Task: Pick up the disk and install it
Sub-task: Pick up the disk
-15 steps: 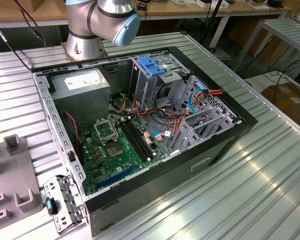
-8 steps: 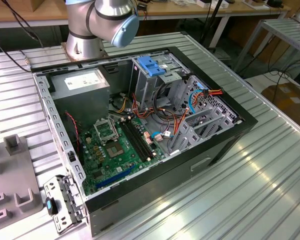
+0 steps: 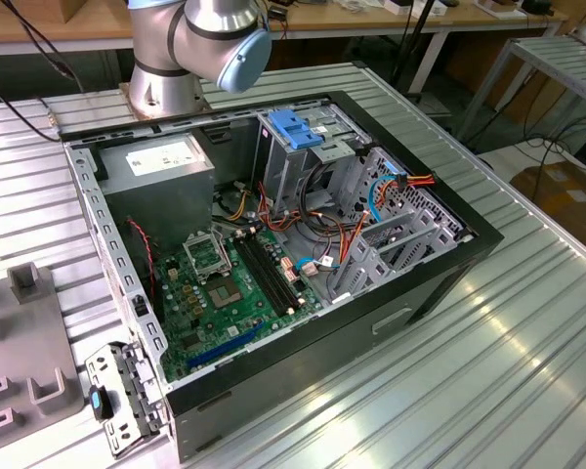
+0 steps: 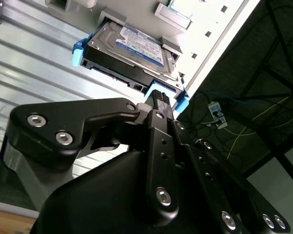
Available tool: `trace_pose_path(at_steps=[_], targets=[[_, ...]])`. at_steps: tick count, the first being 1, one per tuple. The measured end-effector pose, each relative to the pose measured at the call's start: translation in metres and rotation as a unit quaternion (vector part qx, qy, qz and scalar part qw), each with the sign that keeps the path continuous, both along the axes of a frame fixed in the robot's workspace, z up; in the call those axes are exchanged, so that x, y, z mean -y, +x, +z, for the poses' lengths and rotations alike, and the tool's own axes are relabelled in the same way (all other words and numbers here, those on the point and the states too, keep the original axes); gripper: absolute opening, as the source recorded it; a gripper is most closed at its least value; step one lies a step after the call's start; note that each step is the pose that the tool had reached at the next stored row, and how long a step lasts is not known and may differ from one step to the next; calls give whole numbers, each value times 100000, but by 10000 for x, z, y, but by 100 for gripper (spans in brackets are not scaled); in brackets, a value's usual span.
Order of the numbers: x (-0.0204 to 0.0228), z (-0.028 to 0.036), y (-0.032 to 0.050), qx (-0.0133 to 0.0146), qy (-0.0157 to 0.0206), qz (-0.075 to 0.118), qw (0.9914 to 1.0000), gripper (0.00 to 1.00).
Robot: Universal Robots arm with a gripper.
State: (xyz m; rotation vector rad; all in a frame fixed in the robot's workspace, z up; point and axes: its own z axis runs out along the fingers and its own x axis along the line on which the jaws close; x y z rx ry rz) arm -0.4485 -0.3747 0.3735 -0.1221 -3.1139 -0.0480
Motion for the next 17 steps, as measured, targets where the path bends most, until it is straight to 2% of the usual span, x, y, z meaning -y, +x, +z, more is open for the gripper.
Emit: trace_pose_path(at_steps=[9, 11, 13, 15, 17], targets=[[0, 0, -1, 0, 1, 153, 100000, 11], [1, 0, -1, -3, -2, 1612, 99987, 11], [1, -1, -1, 6, 3, 3485, 99939, 11], [2, 0, -1, -4, -1, 5354, 99857, 11], [2, 0, -1, 0, 0, 7556, 99714, 11]])
